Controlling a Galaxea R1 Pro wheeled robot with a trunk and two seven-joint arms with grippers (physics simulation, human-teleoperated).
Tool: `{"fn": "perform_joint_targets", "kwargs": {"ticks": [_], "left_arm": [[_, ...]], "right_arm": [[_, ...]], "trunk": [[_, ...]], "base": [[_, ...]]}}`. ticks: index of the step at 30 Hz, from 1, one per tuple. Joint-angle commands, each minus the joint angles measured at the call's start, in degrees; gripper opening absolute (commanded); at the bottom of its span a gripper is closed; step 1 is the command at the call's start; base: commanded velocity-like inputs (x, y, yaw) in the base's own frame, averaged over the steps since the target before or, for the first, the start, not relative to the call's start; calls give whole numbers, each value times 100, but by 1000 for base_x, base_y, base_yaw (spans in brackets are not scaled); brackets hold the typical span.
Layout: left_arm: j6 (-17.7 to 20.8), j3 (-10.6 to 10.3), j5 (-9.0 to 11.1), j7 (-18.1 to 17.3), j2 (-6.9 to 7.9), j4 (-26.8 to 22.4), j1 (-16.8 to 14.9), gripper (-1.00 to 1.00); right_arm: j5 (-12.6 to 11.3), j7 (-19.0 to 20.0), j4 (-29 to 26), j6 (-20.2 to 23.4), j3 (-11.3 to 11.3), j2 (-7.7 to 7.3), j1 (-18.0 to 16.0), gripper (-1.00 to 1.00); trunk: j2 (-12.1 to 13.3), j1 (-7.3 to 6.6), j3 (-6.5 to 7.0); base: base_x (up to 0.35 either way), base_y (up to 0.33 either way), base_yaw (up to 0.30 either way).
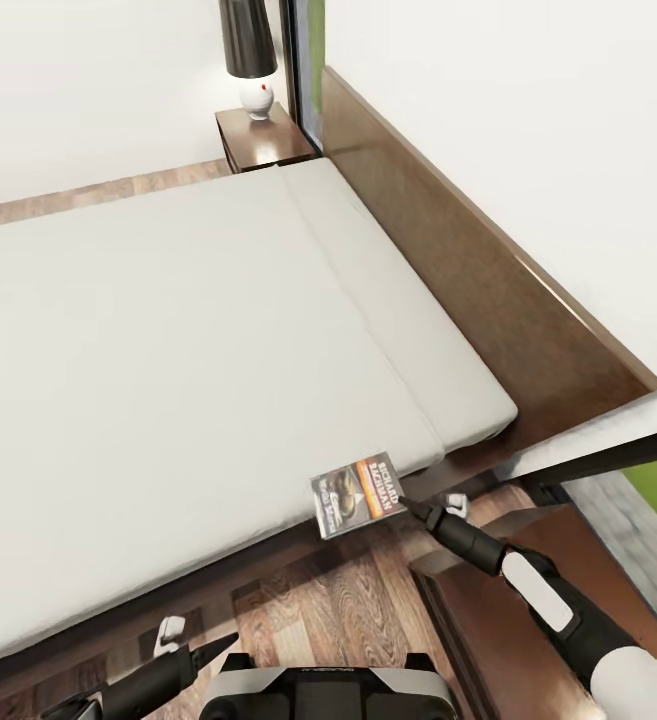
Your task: In the bedroom, move the book from the bed onto either nightstand, and place the two sandals side by side next to the bed.
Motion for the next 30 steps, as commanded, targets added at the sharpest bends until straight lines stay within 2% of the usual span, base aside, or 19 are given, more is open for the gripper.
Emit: {"fn": "perform_joint_targets", "kwargs": {"ticks": [1, 4, 5, 8, 11, 16, 30], "left_arm": [[60, -15, 31, -18, 2, 13, -1, 100], [60, -15, 31, -16, 2, 31, -1, 100], [60, -15, 31, -12, 2, 34, -1, 100], [60, -15, 31, -5, -2, 39, 0, 100], [58, -15, 31, 3, -15, 44, -2, 100], [52, -15, 31, 15, -48, 84, -3, 100], [-73, -15, 29, 56, -77, 151, 0, 100]], "right_arm": [[-72, 62, -4, 162, 19, -140, -3, -100], [-58, 343, -6, 377, 19, -545, -2, -100], [-51, 501, -6, 422, 19, -810, -1, -100], [-43, 805, -24, 447, 19, -995, -1, -100], [-38, 1152, -45, 454, 19, -1056, -1, -100], [-37, 1558, -53, 456, 19, -1074, -4, -100], [-19, 1615, -35, 455, 19, -1099, -1, -100]], "trunk": [[-4, 1, -3], [-4, 1, -4], [-4, 1, -6], [-4, 1, -9], [-4, 1, -10], [-4, 1, -10], [-4, 1, -10]], "base": [[0, 0, 0], [0, 0, 2], [0, 0, 60], [0, 0, 32], [0, 0, 7], [0, 0, 118], [0, 0, 279]]}}
